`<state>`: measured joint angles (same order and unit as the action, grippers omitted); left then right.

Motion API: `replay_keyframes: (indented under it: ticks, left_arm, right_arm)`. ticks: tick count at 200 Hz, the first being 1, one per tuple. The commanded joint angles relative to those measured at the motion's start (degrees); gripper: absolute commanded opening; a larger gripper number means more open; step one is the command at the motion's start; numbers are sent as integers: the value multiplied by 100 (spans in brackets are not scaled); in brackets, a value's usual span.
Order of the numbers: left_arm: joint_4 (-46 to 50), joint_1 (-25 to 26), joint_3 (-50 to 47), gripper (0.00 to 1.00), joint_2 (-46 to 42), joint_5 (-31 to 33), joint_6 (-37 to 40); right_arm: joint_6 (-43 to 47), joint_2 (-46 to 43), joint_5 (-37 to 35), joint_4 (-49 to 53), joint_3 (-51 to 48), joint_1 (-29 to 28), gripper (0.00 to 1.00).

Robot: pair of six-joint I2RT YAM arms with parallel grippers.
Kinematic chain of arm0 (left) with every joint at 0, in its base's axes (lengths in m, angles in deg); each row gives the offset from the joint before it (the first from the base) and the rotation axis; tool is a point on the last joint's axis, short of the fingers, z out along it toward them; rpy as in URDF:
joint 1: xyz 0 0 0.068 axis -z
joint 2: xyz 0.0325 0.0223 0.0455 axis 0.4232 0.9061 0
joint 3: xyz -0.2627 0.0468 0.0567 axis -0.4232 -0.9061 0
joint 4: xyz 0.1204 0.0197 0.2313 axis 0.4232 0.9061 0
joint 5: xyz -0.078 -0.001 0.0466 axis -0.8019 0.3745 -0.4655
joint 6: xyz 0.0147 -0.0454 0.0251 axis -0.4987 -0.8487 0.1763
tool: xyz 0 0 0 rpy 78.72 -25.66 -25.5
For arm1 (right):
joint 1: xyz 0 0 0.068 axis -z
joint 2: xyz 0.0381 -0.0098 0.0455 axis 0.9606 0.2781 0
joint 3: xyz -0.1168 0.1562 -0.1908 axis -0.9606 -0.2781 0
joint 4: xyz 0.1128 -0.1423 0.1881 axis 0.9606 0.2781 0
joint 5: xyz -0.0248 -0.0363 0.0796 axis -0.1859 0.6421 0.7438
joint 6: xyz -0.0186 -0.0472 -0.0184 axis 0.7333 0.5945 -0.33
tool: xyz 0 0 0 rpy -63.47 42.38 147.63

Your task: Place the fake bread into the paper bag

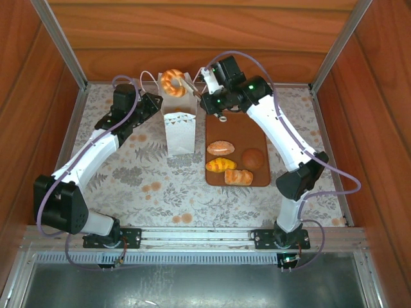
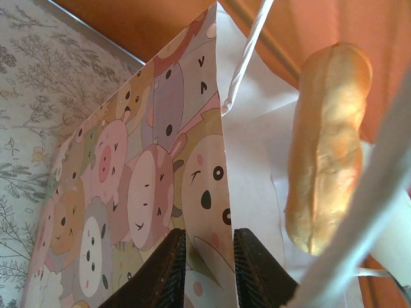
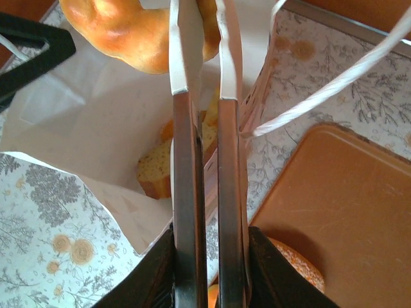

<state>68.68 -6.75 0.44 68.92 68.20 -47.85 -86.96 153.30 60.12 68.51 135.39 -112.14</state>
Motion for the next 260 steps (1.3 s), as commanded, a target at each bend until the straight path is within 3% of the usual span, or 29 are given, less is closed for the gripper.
replay_keyframes:
  ticks: [1,83,160,195,260]
  left_arm:
    - [-73,25,-100,26,-148,90,14]
    - [-39,26,-43,27,-147,43,59]
    - [-49,-22,87,52,-291,-268,262]
    - [164,-75,-142,65,-793,80,443]
    - [360,-128,-1053,84,-1909,1103,616]
  right_arm:
    - [159,58,-278,275,316,-57,29]
    - [346,513,-756,835,1086,-57,47]
    - [425,-340,-548,346,896,-48,46]
    - [434,-1574,-640,102,-52,-8,46]
    - [253,-3721,-1532,411,-2989,168,45]
